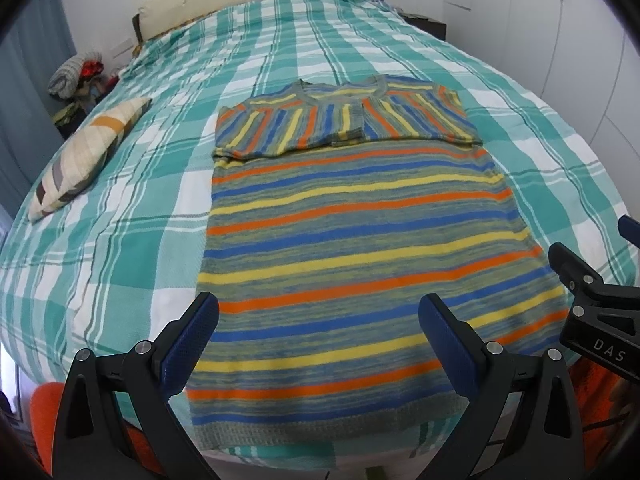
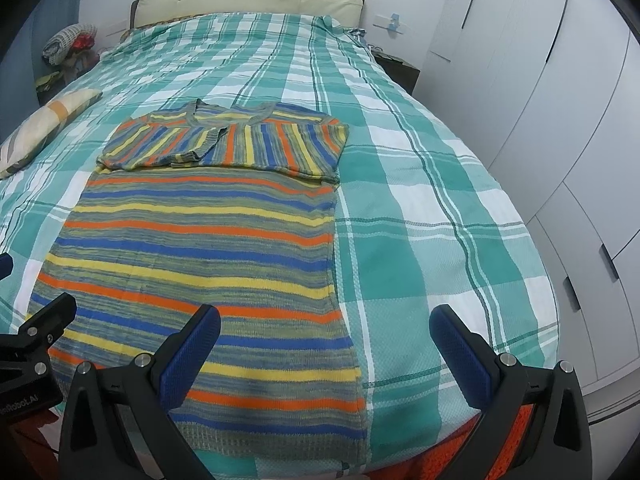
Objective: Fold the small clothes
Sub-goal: 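Move both tools to the sweater hem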
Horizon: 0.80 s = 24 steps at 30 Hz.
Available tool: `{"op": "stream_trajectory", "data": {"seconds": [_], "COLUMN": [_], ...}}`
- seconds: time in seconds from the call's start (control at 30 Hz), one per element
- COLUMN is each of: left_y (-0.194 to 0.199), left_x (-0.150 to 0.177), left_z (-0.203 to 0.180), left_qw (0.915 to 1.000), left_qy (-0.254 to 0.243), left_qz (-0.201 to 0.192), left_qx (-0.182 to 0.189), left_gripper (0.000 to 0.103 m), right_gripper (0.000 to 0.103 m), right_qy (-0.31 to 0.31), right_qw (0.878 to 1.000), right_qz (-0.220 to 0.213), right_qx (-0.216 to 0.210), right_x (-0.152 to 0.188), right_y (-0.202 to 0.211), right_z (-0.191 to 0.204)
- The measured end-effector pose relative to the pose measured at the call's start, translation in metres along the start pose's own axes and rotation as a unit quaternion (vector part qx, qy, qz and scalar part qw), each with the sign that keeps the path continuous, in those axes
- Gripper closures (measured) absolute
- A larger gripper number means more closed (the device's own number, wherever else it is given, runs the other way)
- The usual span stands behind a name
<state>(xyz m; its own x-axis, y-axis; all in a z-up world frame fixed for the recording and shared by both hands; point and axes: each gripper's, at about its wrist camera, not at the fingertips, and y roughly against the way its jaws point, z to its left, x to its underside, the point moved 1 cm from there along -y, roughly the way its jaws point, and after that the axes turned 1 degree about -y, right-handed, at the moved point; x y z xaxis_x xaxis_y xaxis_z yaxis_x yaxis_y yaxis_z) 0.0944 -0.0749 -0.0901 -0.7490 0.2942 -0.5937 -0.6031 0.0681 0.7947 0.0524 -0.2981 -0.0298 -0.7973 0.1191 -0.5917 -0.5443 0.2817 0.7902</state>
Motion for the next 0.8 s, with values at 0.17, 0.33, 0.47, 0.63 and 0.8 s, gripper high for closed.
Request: {"op": "stream_trajectory", "data": {"seconds": [0.17,0.33,0.47,0.63,0.8], "left_y": [0.000,-0.001,-0.004,-0.024,-0.058], "left_x": [0.000,0.000,0.001,0.009,0.027], "left_z": [0.001,0.002,0.002,0.012,0.020], "left_qw": [1.0000,1.0000,0.9999,0.9995,0.9981], "left_qy": [0.000,0.001,0.000,0.011,0.005], "left_qz": [0.000,0.002,0.005,0.027,0.053], "left_qx": [-0.005,-0.008,-0.010,-0.014,-0.031], "left_gripper": [0.002,0.002,0.002,0.002,0.003], "right_gripper": [0.000,0.000,0.000,0.000,0.000], "right_qy": [0.001,0.004,0.004,0.003,0.010], "right_qw": [1.000,1.000,1.000,1.000,0.999], "right_qz": [0.001,0.004,0.005,0.008,0.021], "right_qx": [-0.001,-0.003,-0.003,-0.018,-0.045], "right_x": [0.000,0.003,0.005,0.008,0.017], "right_y": [0.000,-0.001,-0.001,-0.009,-0.028], "right_z": [0.001,0.004,0.005,0.005,0.009]}}
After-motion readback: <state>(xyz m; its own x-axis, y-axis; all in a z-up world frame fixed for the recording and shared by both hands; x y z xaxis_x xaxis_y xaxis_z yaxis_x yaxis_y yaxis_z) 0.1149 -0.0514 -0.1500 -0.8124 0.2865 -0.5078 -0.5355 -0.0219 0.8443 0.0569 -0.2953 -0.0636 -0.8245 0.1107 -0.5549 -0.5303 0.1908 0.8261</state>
